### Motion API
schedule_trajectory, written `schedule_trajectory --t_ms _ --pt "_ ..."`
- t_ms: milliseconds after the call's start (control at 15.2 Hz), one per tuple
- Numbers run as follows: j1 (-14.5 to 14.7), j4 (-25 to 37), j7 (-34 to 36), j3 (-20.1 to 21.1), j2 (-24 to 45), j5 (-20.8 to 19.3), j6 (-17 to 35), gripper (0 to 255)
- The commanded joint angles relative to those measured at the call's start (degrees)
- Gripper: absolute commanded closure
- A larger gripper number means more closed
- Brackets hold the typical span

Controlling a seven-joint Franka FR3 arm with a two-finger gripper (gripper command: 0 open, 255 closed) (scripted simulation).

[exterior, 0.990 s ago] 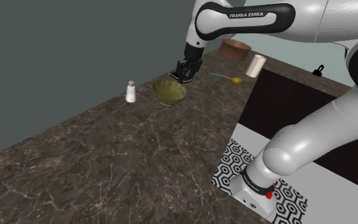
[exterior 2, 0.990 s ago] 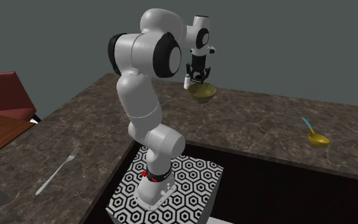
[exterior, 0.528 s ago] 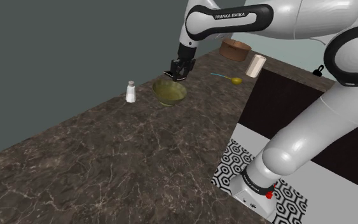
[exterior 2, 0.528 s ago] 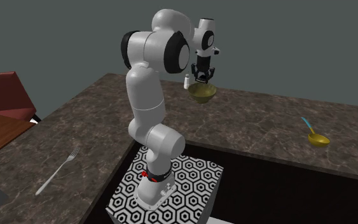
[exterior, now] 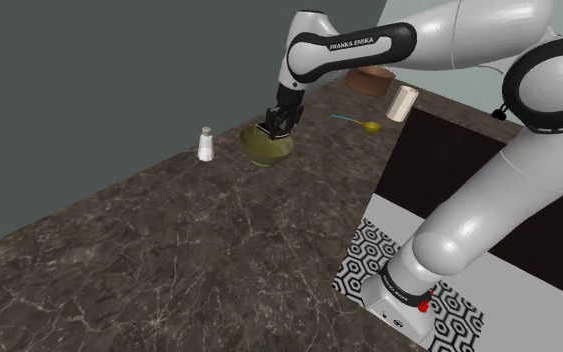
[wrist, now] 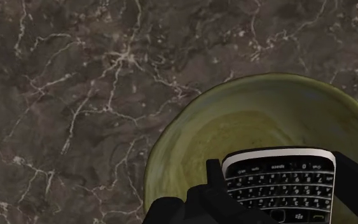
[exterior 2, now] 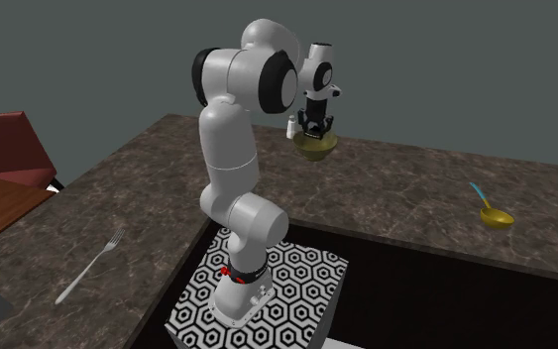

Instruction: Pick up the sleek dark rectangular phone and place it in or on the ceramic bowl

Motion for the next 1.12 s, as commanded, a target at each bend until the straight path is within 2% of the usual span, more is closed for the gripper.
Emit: schedule_trajectory --t_ms 0,66,594,660,990,1056 --pt "0.01 -0.95 0.03 0.02 0.5 -0.04 1.47 255" --pt "0.02 -1.75 0.05 0.04 0.91 -0.08 2.68 255" --pt "0.02 -1.75 0.05 0.04 0.91 -0.08 2.68 255" --pt "0.02 -1.74 0.05 0.04 0.91 -0.08 2.68 0" --pt "0.02 -1.74 0.05 0.04 0.91 -0.08 2.68 0" --pt "0.0 -0.5 0.0 0.01 0.25 -0.02 0.79 0"
